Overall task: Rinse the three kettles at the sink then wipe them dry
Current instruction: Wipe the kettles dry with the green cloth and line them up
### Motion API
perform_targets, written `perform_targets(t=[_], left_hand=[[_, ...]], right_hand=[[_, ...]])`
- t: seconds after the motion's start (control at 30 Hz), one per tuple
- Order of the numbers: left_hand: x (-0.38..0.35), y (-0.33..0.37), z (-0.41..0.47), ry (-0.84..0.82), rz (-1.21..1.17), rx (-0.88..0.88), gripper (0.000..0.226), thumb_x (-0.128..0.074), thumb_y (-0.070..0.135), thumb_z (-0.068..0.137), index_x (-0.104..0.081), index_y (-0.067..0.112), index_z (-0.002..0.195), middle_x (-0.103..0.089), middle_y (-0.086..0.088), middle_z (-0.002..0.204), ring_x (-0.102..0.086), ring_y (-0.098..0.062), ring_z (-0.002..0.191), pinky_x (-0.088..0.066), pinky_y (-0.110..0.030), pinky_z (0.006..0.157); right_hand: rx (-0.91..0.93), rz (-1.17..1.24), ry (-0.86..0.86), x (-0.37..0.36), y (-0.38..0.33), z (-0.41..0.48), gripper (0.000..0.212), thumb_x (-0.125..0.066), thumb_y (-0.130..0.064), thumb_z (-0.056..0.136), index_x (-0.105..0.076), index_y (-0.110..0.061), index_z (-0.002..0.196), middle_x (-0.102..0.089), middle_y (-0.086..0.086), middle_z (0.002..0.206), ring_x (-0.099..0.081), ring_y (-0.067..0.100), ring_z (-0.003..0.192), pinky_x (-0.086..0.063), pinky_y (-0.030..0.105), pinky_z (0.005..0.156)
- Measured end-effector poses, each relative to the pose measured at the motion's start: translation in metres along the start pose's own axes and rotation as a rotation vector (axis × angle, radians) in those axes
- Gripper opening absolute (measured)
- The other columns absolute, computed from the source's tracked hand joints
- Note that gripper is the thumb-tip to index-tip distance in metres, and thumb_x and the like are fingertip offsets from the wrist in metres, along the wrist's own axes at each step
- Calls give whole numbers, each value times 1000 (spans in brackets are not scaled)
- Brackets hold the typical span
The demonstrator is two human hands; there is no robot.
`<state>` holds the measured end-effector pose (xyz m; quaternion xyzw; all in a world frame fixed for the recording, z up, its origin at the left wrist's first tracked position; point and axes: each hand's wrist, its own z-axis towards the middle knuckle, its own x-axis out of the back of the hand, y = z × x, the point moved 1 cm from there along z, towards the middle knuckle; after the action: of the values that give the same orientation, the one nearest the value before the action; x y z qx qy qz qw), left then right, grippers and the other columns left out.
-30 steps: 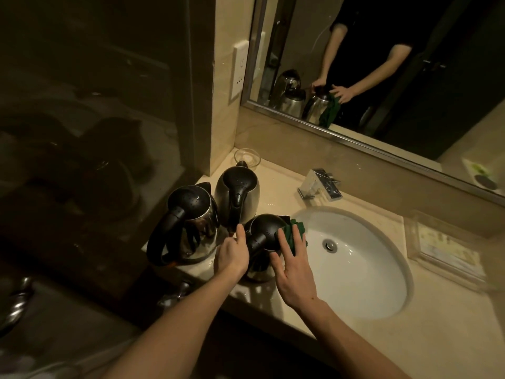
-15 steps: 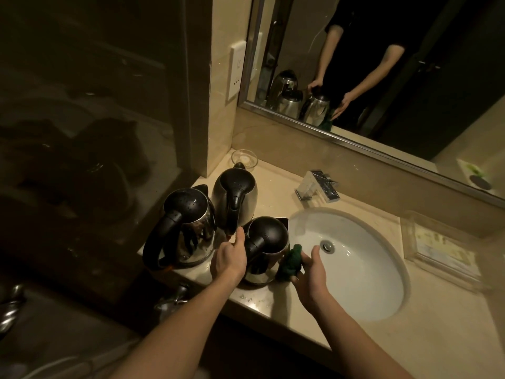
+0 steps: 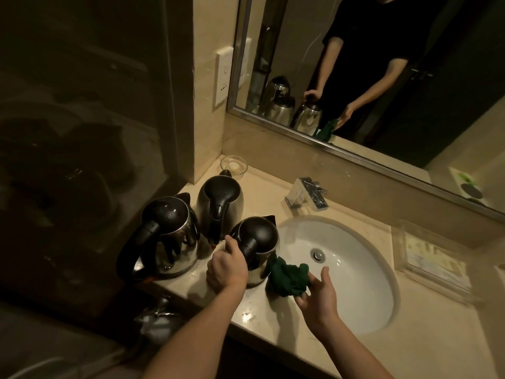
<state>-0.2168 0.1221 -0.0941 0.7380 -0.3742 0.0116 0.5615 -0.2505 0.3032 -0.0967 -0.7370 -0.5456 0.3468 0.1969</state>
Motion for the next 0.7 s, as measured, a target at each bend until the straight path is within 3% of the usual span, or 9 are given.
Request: perform_targets(t=[0.1, 0.27, 0.33, 0.43, 0.53, 0.7], left_hand=[[-16, 11, 1, 34, -63, 25, 53, -33, 53, 103, -53, 18, 69, -63, -14, 93, -62, -34, 99, -48, -42, 94], [-46, 36, -2, 93, -29, 38, 56, -32, 52, 104, -61, 13, 75, -56, -5, 83, -63, -33, 101, -44, -43, 100], [-62, 44, 2, 117, -12, 58, 68, -29, 55, 102, -73, 6, 87, -67, -13, 90, -64, -35, 101, -46, -46, 100], [-82, 61, 11, 139, -56, 95, 69, -30, 55, 103, -74, 2, 95, -71, -20, 103, -63, -36, 104, -44, -44, 102], [-96, 79, 21, 169, -52, 76, 70, -30, 54, 103, -74, 0, 93, -71, -21, 99, -65, -37, 100, -46, -41, 92], [-118, 95, 44, 222, -57, 67, 71, -29, 56, 103, -73, 1, 86, -71, -20, 92, -67, -35, 95, -47, -36, 84]], right_hand=[[-23, -7, -9, 2, -4, 4, 64, -35, -56, 98, -55, -4, 129, -51, 8, 139, -49, 30, 128, -35, 45, 112], [-85, -86, -10, -1, -10, 15, 65, -37, -55, 97, -48, -5, 138, -52, 5, 134, -43, 31, 133, -34, 45, 112], [-132, -137, -36, -4, -12, 19, 67, -36, -57, 97, -49, -8, 139, -51, 5, 138, -43, 29, 132, -37, 41, 106], [-187, -163, -38, -8, -14, 28, 66, -38, -57, 96, -47, -9, 141, -52, 4, 137, -48, 28, 128, -40, 37, 96], [-225, -169, -51, -12, -19, 39, 66, -41, -55, 96, -45, -8, 142, -52, 6, 136, -48, 30, 127, -41, 40, 97], [-247, -137, -93, -18, -27, 51, 56, -43, -48, 98, -52, -7, 135, -64, 1, 104, -56, 29, 117, -46, 40, 95]])
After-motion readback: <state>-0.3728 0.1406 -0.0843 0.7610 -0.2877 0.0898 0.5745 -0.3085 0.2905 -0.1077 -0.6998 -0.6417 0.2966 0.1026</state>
